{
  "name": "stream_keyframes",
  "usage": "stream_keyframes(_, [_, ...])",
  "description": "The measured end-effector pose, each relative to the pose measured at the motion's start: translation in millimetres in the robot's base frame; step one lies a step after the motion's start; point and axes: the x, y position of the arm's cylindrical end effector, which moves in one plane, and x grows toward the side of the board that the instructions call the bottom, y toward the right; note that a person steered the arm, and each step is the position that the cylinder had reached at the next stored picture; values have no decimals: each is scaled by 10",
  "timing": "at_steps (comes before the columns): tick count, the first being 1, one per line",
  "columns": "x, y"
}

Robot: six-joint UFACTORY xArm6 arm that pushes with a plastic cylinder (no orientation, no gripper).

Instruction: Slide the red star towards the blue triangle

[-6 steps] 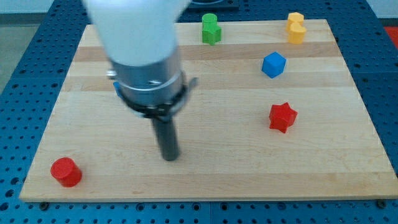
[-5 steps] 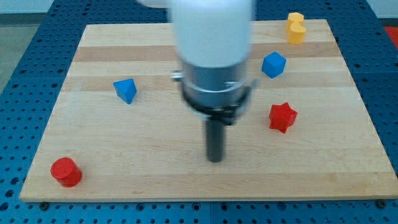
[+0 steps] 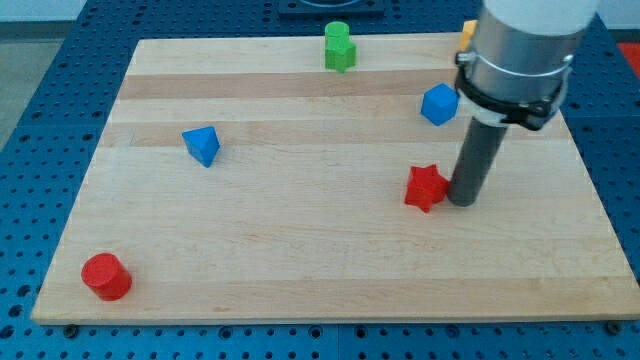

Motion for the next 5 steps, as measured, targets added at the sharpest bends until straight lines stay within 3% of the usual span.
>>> stream_keyframes(5, [-122, -1328])
